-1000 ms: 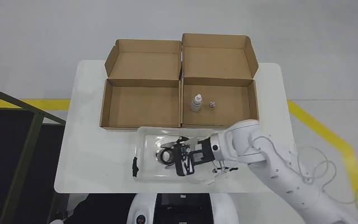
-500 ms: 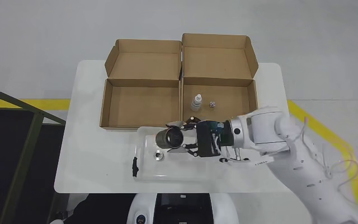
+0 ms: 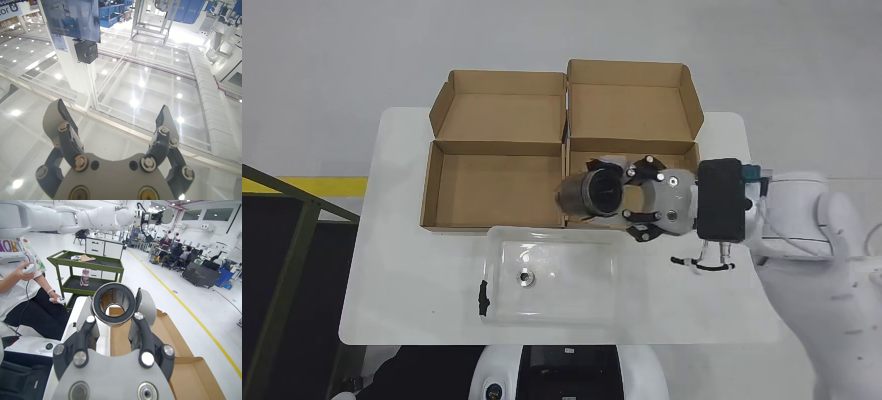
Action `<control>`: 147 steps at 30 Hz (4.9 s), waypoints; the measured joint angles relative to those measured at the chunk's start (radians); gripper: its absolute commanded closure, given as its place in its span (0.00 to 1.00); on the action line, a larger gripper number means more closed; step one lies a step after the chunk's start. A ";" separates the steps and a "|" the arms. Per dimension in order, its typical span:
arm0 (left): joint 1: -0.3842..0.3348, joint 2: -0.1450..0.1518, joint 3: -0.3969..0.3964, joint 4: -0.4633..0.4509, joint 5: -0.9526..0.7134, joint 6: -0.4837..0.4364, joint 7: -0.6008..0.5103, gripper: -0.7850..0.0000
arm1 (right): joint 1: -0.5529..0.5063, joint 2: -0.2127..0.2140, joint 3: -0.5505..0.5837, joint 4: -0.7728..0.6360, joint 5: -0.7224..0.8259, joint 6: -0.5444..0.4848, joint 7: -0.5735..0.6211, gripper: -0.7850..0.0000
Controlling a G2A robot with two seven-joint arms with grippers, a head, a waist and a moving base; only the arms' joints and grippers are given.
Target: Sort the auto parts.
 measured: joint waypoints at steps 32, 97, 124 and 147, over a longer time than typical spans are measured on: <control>0.000 0.000 0.000 0.000 0.000 0.000 0.000 0.00 | -0.066 0.020 0.098 -0.035 0.033 -0.010 -0.044 1.00; 0.000 0.000 0.000 0.000 0.000 0.000 0.000 0.00 | 0.376 -0.257 -0.687 0.676 -0.369 0.401 0.122 1.00; 0.000 0.000 0.000 0.000 0.000 0.000 0.000 0.00 | 0.410 -0.346 -0.724 0.849 -0.383 0.383 0.149 0.51; 0.000 0.000 0.000 0.000 0.000 0.000 0.000 0.00 | 0.310 -0.294 -0.542 0.565 -0.430 0.301 0.192 0.13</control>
